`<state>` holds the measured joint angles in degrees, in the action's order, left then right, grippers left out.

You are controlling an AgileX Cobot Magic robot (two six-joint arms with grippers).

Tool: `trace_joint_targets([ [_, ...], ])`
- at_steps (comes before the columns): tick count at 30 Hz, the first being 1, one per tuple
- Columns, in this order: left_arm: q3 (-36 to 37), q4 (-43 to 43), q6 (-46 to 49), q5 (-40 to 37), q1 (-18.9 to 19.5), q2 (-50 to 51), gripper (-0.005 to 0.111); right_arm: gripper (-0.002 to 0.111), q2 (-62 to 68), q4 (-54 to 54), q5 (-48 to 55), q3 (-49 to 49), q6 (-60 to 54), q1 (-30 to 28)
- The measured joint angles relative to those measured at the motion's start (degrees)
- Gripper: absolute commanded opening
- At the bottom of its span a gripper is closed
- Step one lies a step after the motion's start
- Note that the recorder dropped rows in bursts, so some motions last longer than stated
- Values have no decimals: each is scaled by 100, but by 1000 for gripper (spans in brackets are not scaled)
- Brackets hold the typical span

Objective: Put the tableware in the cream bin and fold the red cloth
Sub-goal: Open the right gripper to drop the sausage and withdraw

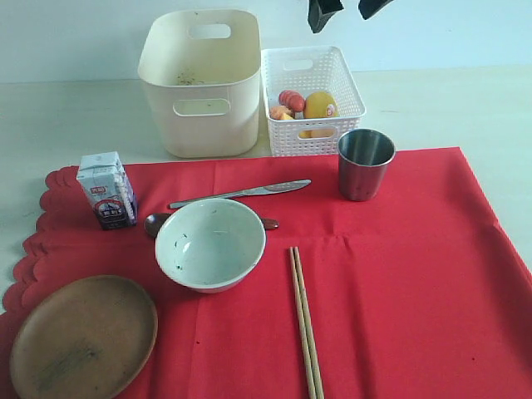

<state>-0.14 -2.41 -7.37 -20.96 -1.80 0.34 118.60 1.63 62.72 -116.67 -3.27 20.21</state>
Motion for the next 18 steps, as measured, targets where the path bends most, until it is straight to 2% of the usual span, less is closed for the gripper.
trace_joint_targets([
  [8,0,0,0,0,0,0,0,70,-256,590,611,0,12,0],
  [18,0,0,0,0,0,0,0,63,-590,1386,720,0,10,0],
])
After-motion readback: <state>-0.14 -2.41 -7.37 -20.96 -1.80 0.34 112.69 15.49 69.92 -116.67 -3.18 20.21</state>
